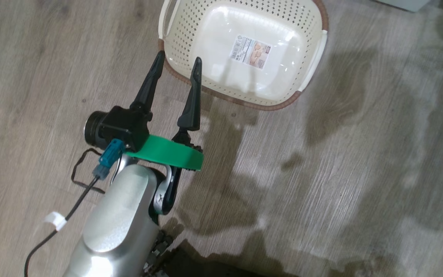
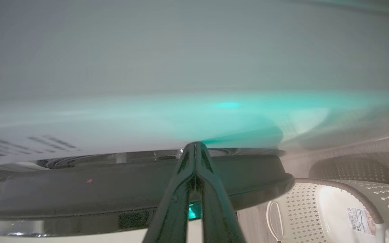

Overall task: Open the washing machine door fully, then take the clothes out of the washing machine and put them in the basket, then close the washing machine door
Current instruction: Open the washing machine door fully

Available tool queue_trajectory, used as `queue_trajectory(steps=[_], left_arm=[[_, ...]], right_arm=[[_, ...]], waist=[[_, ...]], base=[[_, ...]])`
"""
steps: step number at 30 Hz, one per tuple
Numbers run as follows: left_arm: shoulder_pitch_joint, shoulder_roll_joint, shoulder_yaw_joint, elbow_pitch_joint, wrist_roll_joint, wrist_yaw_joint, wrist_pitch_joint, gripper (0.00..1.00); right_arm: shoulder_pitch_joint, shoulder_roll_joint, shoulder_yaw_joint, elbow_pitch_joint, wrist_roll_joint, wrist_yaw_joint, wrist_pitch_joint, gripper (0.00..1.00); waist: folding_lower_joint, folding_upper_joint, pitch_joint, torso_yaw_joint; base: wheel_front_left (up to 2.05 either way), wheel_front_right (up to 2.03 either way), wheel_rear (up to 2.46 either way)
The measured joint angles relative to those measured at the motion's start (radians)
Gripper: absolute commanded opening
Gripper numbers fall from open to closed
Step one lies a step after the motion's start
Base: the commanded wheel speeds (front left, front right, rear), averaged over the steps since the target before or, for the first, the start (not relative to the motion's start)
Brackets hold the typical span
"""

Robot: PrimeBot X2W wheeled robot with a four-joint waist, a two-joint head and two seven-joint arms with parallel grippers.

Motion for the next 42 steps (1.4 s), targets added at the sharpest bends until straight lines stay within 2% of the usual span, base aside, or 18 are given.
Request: queue_trajectory(steps=[5,16,24,31,42], left_arm=[[-0.006,-0.001,-0.014,-0.009,-0.007,0.016,0.000,1.00],[-0.019,-0.001,-0.023,-0.013,-0.016,0.017,0.000,1.00],[-0.025,-0.002,-0.020,-0.013,-0.016,0.017,0.000,1.00],[-0.023,-0.002,0.003,-0.006,-0.014,0.016,0.000,1.00],[0.067,-0.002,0.057,0.030,0.032,-0.012,0.000,1.00]], right_arm=[[-0.008,0.011,0.000,0.014,0.000,0.000,0.003,0.00],[-0.072,0.036,0.008,0.012,-0.010,0.000,0.032,0.00],[-0.061,0.037,0.022,0.013,-0.026,-0.001,0.085,0.00],[0.030,0.055,0.051,0.012,-0.037,-0.001,0.137,0.00],[0.236,0.147,0.078,-0.043,-0.026,-0.001,0.208,0.00]], waist=[[0.0000,0.0000,0.015,0.016],[0.0000,0.0000,0.033,0.024],[0.0000,0.0001,0.020,0.022],[0.0000,0.0001,-0.032,0.012],[0.0000,0.0001,-0.166,-0.001]], base=[[0.00,0.00,0.00],[0.00,0.00,0.00],[0.00,0.00,0.00],[0.00,0.00,0.00],[0.00,0.00,0.00]])
